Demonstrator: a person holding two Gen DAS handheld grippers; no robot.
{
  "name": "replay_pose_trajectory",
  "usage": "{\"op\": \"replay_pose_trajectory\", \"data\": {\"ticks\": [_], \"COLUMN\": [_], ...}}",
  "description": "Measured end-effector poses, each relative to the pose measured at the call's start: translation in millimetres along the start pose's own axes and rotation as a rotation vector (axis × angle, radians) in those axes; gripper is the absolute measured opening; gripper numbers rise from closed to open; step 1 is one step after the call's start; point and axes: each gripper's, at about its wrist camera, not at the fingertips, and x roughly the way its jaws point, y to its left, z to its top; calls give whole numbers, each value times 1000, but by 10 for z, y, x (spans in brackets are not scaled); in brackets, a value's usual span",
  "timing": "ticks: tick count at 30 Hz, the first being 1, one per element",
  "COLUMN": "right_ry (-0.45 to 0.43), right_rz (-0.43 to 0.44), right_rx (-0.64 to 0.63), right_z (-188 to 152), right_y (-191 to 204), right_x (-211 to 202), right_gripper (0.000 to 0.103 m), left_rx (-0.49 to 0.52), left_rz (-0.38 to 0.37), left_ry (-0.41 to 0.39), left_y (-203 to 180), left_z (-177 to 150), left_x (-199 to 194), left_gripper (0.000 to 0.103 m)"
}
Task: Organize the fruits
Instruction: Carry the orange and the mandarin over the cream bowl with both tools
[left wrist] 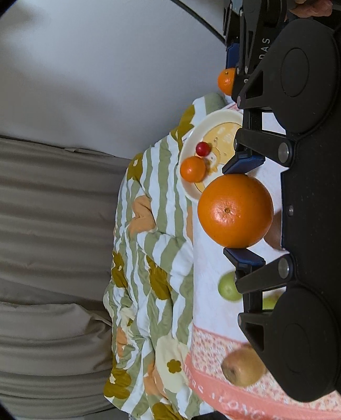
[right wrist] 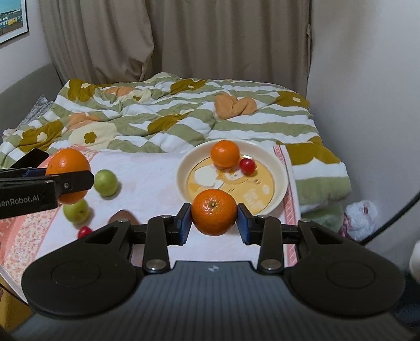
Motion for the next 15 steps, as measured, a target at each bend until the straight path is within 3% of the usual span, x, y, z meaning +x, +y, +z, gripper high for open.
{"op": "replay_pose_trajectory", "data": {"ticks": [9,15], "right_ry": [36,64], "right_rz": [16,4], "right_rx": [-17,3], "right_z": [151,201], "right_y": [-524,-746], "right_x": [444,753], "right_gripper": [52,52], "left_rx": [-35,10], "left_rz": [0,-8], "left_ry": [35,82], "left_y": [-341,-489], "left_z": [136,206], "left_x": [551,1010], "left_gripper": [63,63]}}
